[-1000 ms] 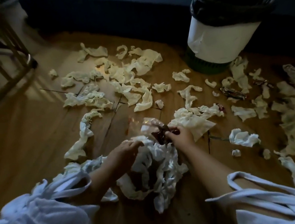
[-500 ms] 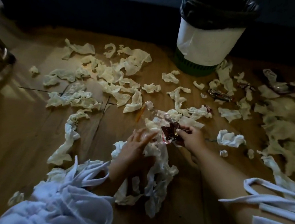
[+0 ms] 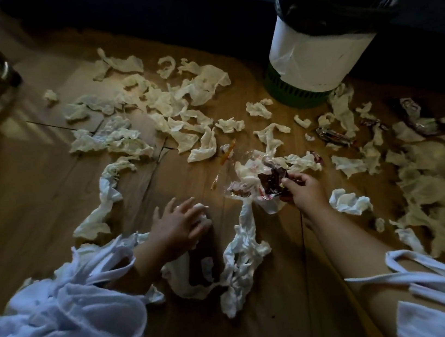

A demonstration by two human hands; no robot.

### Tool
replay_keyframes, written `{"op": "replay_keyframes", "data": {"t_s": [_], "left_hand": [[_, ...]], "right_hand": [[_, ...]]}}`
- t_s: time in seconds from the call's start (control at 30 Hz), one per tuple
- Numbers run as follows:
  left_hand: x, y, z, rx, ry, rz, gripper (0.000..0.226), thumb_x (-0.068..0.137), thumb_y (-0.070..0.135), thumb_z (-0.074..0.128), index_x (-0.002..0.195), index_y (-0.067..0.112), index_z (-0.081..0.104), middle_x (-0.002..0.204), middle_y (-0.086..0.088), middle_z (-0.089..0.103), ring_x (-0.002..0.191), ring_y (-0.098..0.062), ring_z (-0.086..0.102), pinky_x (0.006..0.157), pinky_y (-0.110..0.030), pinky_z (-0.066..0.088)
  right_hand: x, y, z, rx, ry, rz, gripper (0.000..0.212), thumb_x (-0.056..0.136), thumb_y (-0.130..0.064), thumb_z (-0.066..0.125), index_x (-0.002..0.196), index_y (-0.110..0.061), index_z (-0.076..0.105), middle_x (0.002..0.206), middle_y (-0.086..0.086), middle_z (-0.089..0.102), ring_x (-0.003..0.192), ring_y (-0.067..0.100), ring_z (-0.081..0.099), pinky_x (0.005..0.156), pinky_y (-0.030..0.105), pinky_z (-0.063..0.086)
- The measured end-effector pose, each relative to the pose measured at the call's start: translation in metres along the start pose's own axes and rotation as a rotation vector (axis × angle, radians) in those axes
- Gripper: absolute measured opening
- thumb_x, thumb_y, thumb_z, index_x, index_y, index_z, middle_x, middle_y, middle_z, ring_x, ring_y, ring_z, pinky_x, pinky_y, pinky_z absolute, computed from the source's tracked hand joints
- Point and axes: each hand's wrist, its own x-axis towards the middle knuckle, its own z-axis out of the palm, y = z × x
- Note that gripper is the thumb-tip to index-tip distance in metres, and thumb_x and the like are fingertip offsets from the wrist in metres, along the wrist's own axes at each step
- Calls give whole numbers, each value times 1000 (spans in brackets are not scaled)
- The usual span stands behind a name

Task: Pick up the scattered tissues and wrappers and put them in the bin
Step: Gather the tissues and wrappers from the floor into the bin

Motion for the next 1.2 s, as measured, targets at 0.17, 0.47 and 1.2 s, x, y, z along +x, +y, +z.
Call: {"op": "replay_keyframes", "data": {"t_s": [0.17, 0.47, 1.2], "left_hand": [[-11, -8, -1, 644, -109, 208, 77, 87, 66, 30, 148, 31, -1, 157, -6, 1, 141, -32, 12, 108, -46, 26], [1, 10, -7, -222, 153, -57, 27, 92, 43, 47, 110, 25, 56, 103, 0, 59, 92, -15, 57, 72, -25, 42], [110, 173, -183, -1225, 288, -223, 26, 95, 27, 48, 83, 4, 55, 83, -13, 55, 62, -15, 50, 46, -18, 45]], "right_hand": [[1, 7, 4, -3, -24, 10, 23, 89, -9, 59, 111, -7, 59, 114, 13, 60, 106, 29, 59, 90, 45, 52], [5, -32, 1, 65, -122, 106, 30, 90, -7, 56, 119, -3, 54, 119, 17, 58, 99, 28, 61, 69, 29, 51], [103, -230, -103, 554, -152, -39, 17, 90, -7, 56, 73, -3, 56, 72, 9, 59, 65, 15, 57, 43, 18, 53]]}}
